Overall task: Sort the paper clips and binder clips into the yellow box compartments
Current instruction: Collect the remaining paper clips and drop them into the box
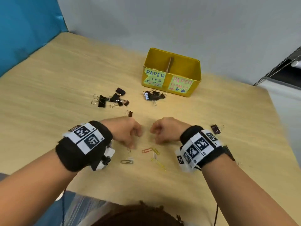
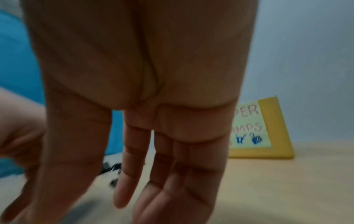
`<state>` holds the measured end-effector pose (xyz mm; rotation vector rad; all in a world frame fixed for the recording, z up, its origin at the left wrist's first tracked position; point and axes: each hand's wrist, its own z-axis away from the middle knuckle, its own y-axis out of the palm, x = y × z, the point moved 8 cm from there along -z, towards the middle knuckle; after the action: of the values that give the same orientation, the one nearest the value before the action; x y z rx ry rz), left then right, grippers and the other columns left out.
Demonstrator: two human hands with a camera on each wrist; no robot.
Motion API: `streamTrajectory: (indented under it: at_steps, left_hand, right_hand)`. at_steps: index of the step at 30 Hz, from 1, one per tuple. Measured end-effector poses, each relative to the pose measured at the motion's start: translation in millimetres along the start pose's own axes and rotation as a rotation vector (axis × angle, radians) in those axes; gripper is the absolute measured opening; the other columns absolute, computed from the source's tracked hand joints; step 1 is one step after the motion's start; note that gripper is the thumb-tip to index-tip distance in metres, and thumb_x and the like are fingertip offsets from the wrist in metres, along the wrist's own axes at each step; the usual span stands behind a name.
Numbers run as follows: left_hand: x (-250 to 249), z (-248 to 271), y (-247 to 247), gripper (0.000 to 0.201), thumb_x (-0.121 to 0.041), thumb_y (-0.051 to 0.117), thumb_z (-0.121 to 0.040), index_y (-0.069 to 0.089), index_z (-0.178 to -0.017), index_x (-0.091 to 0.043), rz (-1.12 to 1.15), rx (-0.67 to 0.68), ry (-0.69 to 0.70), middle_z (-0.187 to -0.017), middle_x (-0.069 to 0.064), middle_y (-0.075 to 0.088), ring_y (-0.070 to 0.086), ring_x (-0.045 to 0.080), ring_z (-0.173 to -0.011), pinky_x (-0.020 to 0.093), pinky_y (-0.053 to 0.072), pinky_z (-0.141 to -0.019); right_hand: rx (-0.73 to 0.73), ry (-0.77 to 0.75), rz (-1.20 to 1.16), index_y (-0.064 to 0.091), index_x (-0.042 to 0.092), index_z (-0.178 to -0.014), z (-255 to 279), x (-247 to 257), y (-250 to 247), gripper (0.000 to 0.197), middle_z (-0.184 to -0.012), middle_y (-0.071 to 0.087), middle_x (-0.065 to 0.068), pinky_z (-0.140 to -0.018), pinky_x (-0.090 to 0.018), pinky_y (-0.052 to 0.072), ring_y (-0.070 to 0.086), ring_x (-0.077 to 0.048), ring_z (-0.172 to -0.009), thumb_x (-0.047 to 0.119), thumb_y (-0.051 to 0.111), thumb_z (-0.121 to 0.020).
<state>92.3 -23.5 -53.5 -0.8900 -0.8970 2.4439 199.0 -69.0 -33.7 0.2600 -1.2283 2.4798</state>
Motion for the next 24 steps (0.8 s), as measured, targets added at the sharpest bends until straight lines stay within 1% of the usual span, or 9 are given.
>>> streamTrajectory:
  at_steps: [3, 5, 6, 8, 11, 14, 17, 21, 24]
  left_hand:
    - [1, 15, 22, 0.063, -0.026, 0.083, -0.062, 0.054, -0.118, -0.023, -0.023, 0.025, 0.007, -0.11, -0.005, 0.05, 0.053, 0.015, -0.107, 0.033, 0.047, -0.095]
    - [-2, 22, 30, 0.062, -0.023, 0.082, -0.061, 0.052, -0.116, -0.019, -0.082, -0.024, 0.0, -0.112, -0.001, 0.048, 0.051, 0.018, -0.103, 0.033, 0.047, -0.092]
    - [-3, 24, 31, 0.059, -0.021, 0.082, -0.062, 0.053, -0.113, -0.018, -0.107, -0.075, -0.014, -0.112, 0.0, 0.049, 0.05, 0.018, -0.099, 0.031, 0.047, -0.088]
    - [0, 26, 34, 0.05, -0.017, 0.08, -0.064, 0.055, -0.107, -0.017, -0.109, -0.173, -0.051, -0.108, 0.002, 0.053, 0.049, 0.017, -0.092, 0.028, 0.044, -0.081]
    - [3, 29, 36, 0.032, -0.013, 0.079, -0.066, 0.06, -0.091, -0.018, -0.028, -0.23, -0.067, -0.094, 0.002, 0.057, 0.052, 0.016, -0.084, 0.025, 0.042, -0.073]
    - [1, 32, 37, 0.018, -0.01, 0.075, -0.07, 0.065, -0.085, -0.015, 0.008, -0.249, -0.053, -0.083, -0.001, 0.056, 0.055, 0.017, -0.081, 0.025, 0.042, -0.071]
    - [-2, 34, 40, 0.011, -0.01, 0.071, -0.074, 0.065, -0.082, -0.015, 0.017, -0.249, -0.028, -0.081, -0.003, 0.055, 0.054, 0.015, -0.081, 0.023, 0.039, -0.069]
    - [-4, 37, 41, 0.014, -0.01, 0.067, -0.076, 0.057, -0.073, -0.02, 0.005, -0.265, 0.01, -0.086, -0.004, 0.052, 0.053, 0.015, -0.084, 0.023, 0.038, -0.071]
    - [-8, 40, 42, 0.022, -0.005, 0.06, -0.075, 0.052, -0.064, -0.023, -0.006, -0.273, 0.044, -0.074, -0.008, 0.051, 0.052, 0.015, -0.077, 0.022, 0.038, -0.068]
  right_hand:
    - [0.022, -0.024, 0.015, 0.05, 0.023, -0.129, 14, 9, 39, 0.064, -0.127, 0.046, -0.005, -0.095, -0.03, 0.042, 0.047, -0.022, -0.115, 0.036, 0.075, -0.071]
    - [0.0, -0.028, 0.005, 0.048, 0.024, -0.127, 22, 9, 54, 0.065, -0.126, 0.041, -0.004, -0.1, -0.036, 0.041, 0.044, -0.022, -0.115, 0.031, 0.077, -0.069]
    - [-0.034, -0.032, -0.012, 0.05, 0.023, -0.125, 24, 9, 57, 0.061, -0.125, 0.042, -0.004, -0.1, -0.035, 0.042, 0.044, -0.022, -0.115, 0.027, 0.077, -0.07]
    - [-0.122, -0.038, -0.08, 0.056, 0.018, -0.118, 29, 5, 57, 0.05, -0.121, 0.047, -0.005, -0.096, -0.029, 0.042, 0.049, -0.02, -0.112, 0.021, 0.076, -0.072]
    - [-0.204, -0.045, -0.143, 0.062, 0.013, -0.112, 33, 2, 57, 0.039, -0.106, 0.05, -0.002, -0.086, -0.023, 0.042, 0.05, -0.014, -0.096, 0.016, 0.075, -0.075]
    - [-0.252, -0.036, -0.207, 0.062, 0.012, -0.112, 36, 0, 58, 0.039, -0.098, 0.051, 0.002, -0.081, -0.022, 0.044, 0.049, -0.011, -0.086, 0.01, 0.074, -0.075]
    - [-0.269, -0.008, -0.292, 0.062, 0.014, -0.111, 35, -4, 60, 0.039, -0.096, 0.053, 0.003, -0.078, -0.02, 0.044, 0.051, -0.011, -0.084, 0.005, 0.073, -0.075]
    - [-0.258, 0.013, -0.325, 0.063, 0.014, -0.11, 33, -6, 61, 0.036, -0.096, 0.054, 0.004, -0.077, -0.018, 0.042, 0.052, -0.01, -0.087, 0.001, 0.069, -0.077]
    - [-0.283, 0.003, -0.319, 0.065, 0.012, -0.106, 32, -2, 61, 0.033, -0.094, 0.056, 0.003, -0.065, -0.008, 0.04, 0.053, -0.009, -0.086, -0.006, 0.062, -0.078]
